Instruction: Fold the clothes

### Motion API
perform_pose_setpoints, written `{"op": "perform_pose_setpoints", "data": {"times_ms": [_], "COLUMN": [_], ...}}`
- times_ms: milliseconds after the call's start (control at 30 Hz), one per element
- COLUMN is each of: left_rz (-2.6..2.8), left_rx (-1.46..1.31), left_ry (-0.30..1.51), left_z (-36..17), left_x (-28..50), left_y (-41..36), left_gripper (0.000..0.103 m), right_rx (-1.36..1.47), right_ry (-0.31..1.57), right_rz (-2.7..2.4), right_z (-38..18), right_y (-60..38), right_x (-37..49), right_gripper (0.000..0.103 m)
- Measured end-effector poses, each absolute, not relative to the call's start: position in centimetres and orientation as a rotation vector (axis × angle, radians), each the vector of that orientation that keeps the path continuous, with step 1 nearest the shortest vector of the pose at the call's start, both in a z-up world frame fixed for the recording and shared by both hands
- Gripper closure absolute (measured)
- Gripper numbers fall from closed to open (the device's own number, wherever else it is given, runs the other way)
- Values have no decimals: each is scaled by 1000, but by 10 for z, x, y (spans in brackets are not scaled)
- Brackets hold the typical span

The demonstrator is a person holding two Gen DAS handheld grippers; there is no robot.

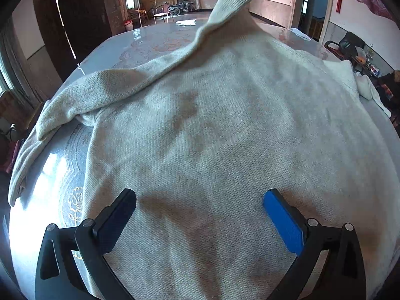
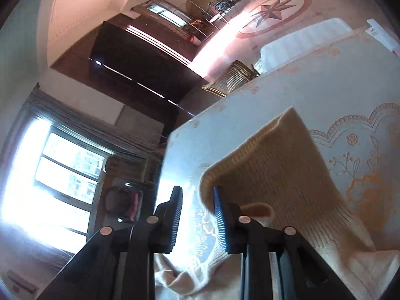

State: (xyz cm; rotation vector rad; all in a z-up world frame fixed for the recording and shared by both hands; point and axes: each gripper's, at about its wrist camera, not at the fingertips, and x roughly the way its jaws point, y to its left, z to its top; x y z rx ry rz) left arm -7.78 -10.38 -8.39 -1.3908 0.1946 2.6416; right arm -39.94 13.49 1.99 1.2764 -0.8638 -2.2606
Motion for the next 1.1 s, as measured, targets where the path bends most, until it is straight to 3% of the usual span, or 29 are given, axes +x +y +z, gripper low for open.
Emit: {"op": "perform_pose_setpoints", "data": {"times_ms": [167,367,533,633,733,967,1100], "left_rz": [2756,2686,2637,2614,2607,2642,2645], "left_rx": [-1293,-1291,-1197,-1168,-1216,-1333,-1482], "left_ry": [192,532,741,756,697,697,489], "left_z": [-56,-83,-91,-89,-89,-88,-81], "left_x": [-133,-212,-239,-245,-261,-326,-359], "left_y": [-119,-86,-68,-71,-75,-101,-132], "left_gripper": [0,0,0,0,0,0,0], "right_rx": [1306,1481,1505,1285,1294,1342,1348], "right_ry": [-183,62,388,425,347,180,174], "right_rz": [-2586,-2519,-2537,-2687,-2768,-2772,-2777], "right_z": [25,-46,-99,-107,-108,-107,-104], "right_y": [121,146,145,149,156,173,175], "right_x": [-339,-223,-161,-135,-135,-142,-141], "right_gripper": [76,76,75,64,51,39,38]}}
